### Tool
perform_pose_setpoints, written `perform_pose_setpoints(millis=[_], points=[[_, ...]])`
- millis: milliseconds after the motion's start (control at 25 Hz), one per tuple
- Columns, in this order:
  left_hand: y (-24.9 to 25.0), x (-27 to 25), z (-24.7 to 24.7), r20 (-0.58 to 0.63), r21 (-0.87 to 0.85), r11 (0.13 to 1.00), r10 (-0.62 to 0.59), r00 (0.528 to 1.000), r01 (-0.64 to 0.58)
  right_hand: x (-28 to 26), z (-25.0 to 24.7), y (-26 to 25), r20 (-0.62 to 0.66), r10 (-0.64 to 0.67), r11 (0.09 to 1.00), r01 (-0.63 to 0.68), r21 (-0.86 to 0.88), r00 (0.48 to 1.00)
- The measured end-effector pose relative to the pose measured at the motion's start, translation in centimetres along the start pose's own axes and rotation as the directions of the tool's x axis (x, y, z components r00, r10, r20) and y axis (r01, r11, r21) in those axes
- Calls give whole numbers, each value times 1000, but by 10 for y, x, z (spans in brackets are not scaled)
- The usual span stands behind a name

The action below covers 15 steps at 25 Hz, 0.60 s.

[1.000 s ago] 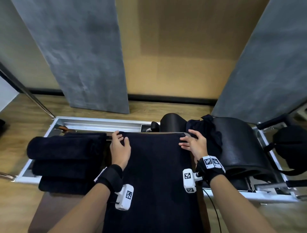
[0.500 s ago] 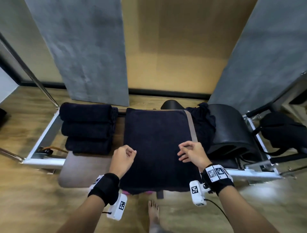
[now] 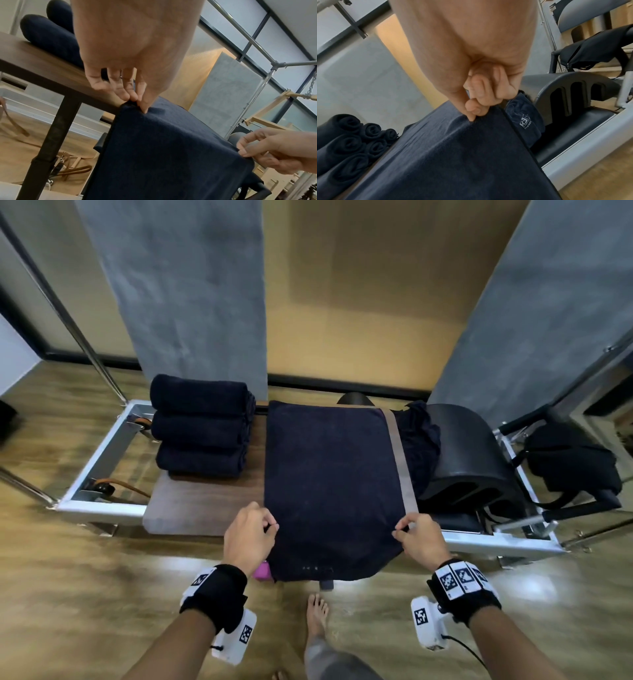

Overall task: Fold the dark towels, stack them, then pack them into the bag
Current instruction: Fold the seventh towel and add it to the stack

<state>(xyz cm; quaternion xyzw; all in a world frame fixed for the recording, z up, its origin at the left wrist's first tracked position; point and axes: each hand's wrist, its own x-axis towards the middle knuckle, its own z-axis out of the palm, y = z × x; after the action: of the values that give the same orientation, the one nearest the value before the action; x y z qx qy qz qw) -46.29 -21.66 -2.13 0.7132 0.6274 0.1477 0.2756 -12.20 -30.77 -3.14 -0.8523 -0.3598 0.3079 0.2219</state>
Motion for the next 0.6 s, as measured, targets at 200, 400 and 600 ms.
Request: perform_pose_setpoints(millis=[200, 400, 600], points=[[31, 26, -16, -169, -71, 991, 97, 981, -110, 20, -18, -47, -4, -110, 982, 109, 157, 994], [96, 107, -36, -292, -143, 975, 122, 949, -169, 74, -38, -147, -27, -261, 907, 255, 334, 965], [125, 162, -22, -165, -414, 889, 138, 977, -196, 120, -30, -200, 46, -245, 872, 199, 448, 968]])
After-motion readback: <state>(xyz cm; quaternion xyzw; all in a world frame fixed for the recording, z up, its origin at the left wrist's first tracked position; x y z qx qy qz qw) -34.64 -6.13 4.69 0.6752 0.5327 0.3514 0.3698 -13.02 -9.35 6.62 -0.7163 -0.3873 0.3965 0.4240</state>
